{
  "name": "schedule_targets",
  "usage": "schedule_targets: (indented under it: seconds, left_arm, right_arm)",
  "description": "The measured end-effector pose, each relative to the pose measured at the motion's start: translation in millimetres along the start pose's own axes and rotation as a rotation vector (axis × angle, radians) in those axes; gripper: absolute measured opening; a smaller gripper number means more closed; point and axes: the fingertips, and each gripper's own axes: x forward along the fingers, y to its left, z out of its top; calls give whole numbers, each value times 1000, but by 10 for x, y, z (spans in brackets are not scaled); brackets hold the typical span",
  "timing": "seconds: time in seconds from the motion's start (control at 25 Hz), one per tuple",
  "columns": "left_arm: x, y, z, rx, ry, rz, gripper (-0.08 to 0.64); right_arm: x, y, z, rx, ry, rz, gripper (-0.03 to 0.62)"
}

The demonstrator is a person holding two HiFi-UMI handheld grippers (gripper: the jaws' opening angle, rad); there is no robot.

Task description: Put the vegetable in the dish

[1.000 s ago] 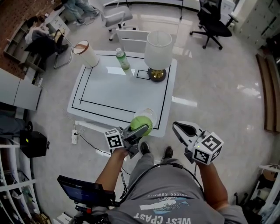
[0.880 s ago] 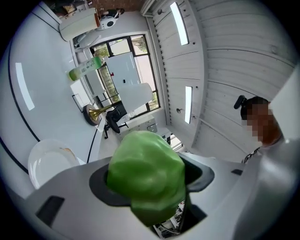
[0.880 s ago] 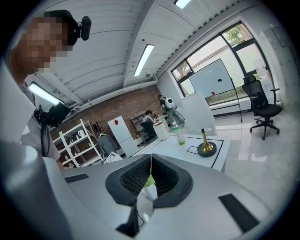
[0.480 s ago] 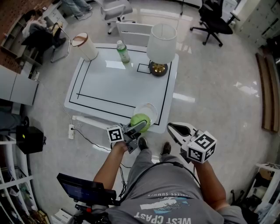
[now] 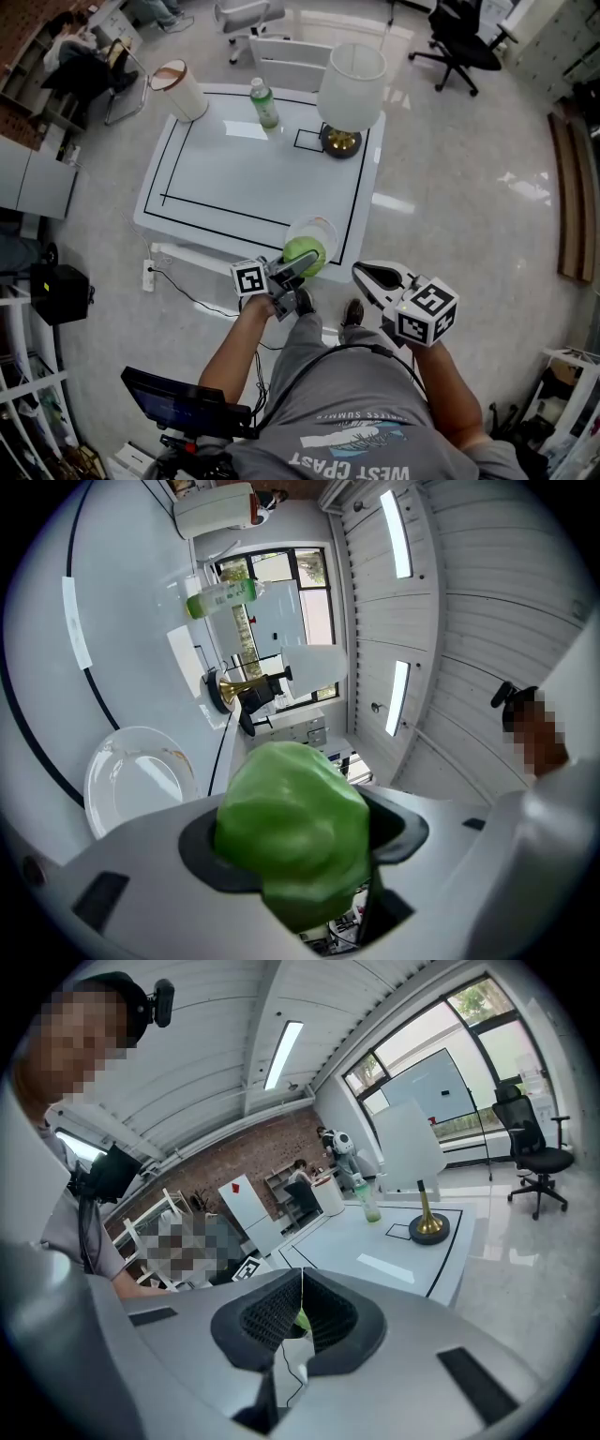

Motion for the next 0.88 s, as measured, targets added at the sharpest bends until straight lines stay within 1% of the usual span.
schedule_targets:
  seconds: [0.12, 0.28, 0.36, 0.48, 0.56, 0.68, 0.76, 0.88]
  left_arm:
    - [22, 67, 5, -2, 15, 21, 295]
    - [-15, 242, -14, -12, 40, 93, 295]
    - [-29, 321, -9, -17, 45, 115, 295]
    - [-15, 374, 20, 4, 49, 115, 295]
    - [-19, 424, 16, 0, 51, 128, 295]
    - [24, 449, 22, -5, 58, 115, 295]
    - [36, 509, 25, -4, 67, 132, 295]
    - [106, 524, 39, -12, 72, 114, 295]
  right_arm:
    - [4, -19, 31, -3, -5, -3, 8]
    - [-13, -12, 5, 0, -10, -9, 8]
    - [-25, -7, -37, 3, -8, -15, 8]
    - [-50, 7, -106, 12, -2, -22, 8]
    - [-66, 20, -142, 18, 2, -26, 8]
    - [-73, 0, -159, 23, 4, -34, 8]
    - [-67, -23, -153, 26, 1, -38, 6]
    - [-47, -52, -147, 31, 1, -38, 8]
